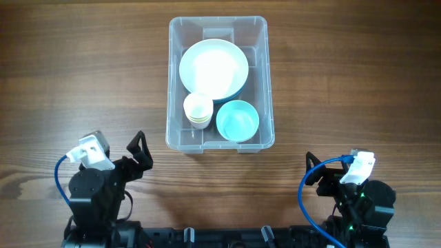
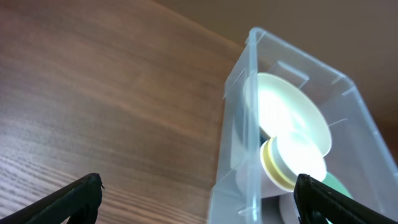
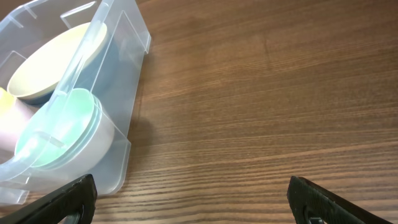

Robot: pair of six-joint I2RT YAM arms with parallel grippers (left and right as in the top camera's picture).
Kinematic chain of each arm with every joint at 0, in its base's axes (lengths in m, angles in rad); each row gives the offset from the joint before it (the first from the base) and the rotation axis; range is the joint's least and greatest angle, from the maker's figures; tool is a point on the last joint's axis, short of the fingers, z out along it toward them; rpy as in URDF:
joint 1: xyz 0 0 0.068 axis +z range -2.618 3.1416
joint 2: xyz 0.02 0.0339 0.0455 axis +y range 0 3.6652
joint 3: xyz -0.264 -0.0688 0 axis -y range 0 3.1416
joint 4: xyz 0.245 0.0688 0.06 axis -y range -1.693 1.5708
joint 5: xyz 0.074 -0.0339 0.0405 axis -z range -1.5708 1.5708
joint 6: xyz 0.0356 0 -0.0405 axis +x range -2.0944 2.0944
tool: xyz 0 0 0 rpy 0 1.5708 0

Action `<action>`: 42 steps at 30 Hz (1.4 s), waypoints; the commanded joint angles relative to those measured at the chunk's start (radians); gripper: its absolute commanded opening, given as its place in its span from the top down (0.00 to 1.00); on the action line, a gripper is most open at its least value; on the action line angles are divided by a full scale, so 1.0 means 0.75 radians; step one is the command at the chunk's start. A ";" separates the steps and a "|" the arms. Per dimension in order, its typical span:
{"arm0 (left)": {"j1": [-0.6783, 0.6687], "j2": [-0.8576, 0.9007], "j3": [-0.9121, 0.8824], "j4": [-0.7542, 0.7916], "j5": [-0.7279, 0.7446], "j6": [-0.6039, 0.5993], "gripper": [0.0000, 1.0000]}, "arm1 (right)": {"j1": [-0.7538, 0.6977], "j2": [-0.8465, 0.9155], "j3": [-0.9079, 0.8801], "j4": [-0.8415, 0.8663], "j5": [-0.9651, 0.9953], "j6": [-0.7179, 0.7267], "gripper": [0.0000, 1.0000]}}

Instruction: Pack container

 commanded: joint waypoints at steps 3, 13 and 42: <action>-0.006 -0.091 -0.124 0.037 0.021 -0.003 0.00 | 0.006 -0.013 -0.009 0.002 -0.016 0.015 0.00; -0.006 -0.304 -0.314 0.106 0.022 -0.004 0.00 | 0.006 -0.013 -0.009 0.002 -0.016 0.014 0.00; -0.006 -0.407 -0.468 0.113 0.026 -0.003 0.00 | 0.006 -0.013 -0.009 0.002 -0.016 0.015 0.00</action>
